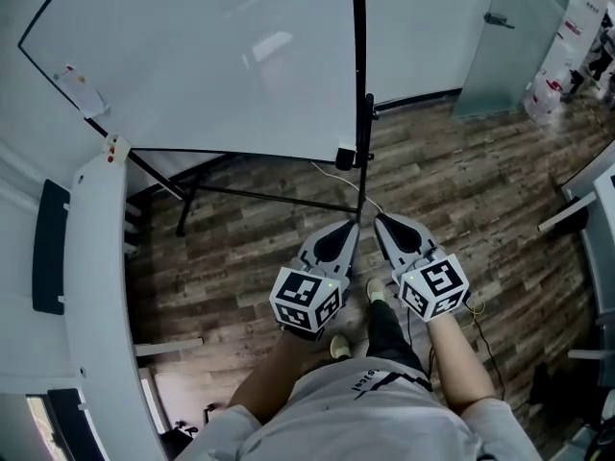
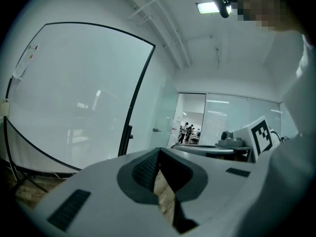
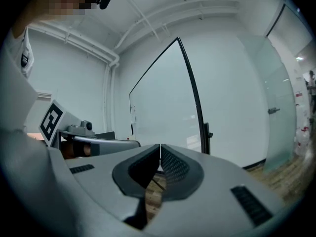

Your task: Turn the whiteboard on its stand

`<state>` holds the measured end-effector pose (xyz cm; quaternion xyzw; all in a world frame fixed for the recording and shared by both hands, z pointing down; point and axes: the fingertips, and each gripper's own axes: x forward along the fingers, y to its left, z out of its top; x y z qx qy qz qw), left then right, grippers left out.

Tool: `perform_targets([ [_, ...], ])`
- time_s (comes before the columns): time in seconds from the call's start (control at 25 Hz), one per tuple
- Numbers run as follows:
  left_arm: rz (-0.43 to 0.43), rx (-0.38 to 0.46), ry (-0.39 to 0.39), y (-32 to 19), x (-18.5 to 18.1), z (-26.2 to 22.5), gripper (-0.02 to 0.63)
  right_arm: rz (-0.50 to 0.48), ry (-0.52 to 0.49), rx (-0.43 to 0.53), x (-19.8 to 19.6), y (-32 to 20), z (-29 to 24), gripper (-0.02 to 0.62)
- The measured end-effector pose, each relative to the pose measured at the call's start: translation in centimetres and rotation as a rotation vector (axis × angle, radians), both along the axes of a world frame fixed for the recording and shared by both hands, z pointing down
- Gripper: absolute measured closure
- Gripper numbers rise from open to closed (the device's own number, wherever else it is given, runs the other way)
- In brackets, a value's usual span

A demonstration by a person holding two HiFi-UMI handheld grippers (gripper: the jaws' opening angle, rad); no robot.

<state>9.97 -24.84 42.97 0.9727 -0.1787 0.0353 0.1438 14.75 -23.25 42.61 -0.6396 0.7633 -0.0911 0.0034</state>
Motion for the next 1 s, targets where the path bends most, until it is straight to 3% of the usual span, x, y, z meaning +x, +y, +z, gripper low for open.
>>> perform_targets([
  [0.28, -0.069, 0.014, 0.009, -6.7, 5.4, 0.2, 0.594, -0.079, 0.007, 0.011, 5.7, -7.1, 1.4, 0.58],
  [0.52, -0.146, 0.007, -0.002, -11.2, 9.1, 1.3, 0.594, -0.177, -0.003, -0.042, 9.6, -12.6, 4.8, 0.572],
  [1.0, -0.244, -0.032, -0.058, -17.3, 11.8, 5.2, 0.594, -0.277, 0.015, -0.188, 13.1, -20.2, 12.3, 0.443],
])
